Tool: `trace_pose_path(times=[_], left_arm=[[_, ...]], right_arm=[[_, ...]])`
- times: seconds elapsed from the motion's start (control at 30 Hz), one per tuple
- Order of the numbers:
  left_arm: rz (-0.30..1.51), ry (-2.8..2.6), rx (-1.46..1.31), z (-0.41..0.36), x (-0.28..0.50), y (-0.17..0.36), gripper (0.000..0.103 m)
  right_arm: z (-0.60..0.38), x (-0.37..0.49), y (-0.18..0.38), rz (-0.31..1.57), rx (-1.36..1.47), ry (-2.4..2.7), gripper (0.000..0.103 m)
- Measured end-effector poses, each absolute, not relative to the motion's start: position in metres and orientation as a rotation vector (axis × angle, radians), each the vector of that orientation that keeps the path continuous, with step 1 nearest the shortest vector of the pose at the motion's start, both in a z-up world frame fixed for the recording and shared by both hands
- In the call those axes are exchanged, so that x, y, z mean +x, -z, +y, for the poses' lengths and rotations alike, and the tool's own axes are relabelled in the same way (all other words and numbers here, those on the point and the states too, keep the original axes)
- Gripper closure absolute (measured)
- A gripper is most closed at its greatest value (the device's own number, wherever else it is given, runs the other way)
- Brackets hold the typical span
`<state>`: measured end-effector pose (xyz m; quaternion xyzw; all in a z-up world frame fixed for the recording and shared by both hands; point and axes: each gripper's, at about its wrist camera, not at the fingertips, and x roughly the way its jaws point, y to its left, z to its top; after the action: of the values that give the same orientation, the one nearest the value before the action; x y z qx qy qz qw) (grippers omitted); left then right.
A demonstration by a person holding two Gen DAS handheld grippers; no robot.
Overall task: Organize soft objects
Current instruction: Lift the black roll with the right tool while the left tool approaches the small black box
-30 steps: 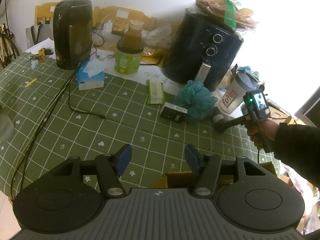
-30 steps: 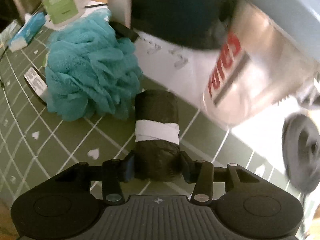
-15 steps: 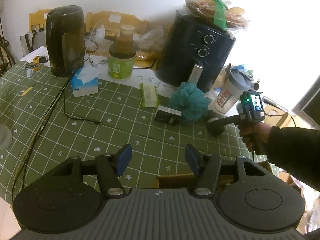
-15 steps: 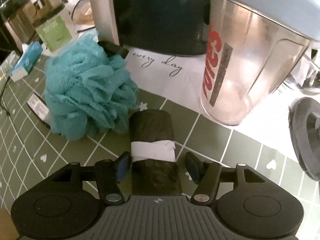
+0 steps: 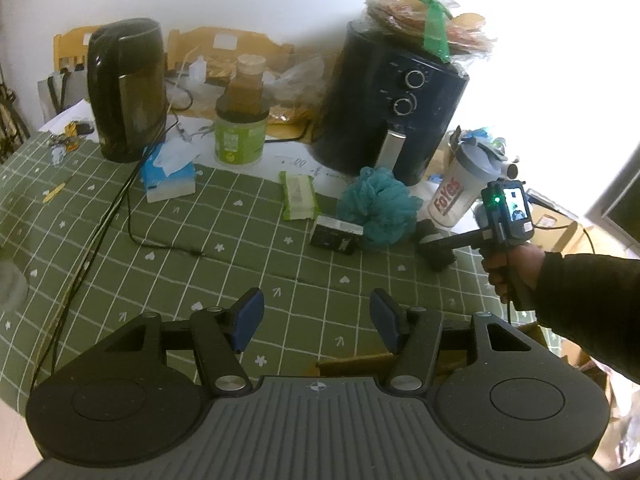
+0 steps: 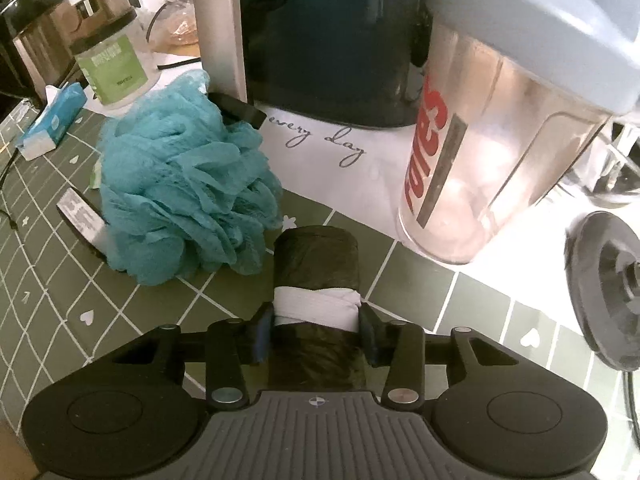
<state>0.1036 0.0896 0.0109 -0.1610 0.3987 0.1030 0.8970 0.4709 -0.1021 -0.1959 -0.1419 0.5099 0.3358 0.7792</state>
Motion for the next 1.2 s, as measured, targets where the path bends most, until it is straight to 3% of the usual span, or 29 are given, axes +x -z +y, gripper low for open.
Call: trace_pose_path(times=[1.07,1.13,1.2], left_arm=[[0.855,0.01,-0.048,0.095,0.208,0.016,0.045],[0.859,0.035,-0.018,0.094,0.215,0.023,0.042],[0.859,0.064,0.018,0.092,0.223,0.032,0.029]], right_arm=[[-0.18,0.397,0.067,1.026,-0.129,-0.793,0.057],[-0.185,0.392,0.064,1.024,-0.113,-0.789,0.057],[-0.19,0.387,0.06,1.022,-0.098,-0.786,0.057]])
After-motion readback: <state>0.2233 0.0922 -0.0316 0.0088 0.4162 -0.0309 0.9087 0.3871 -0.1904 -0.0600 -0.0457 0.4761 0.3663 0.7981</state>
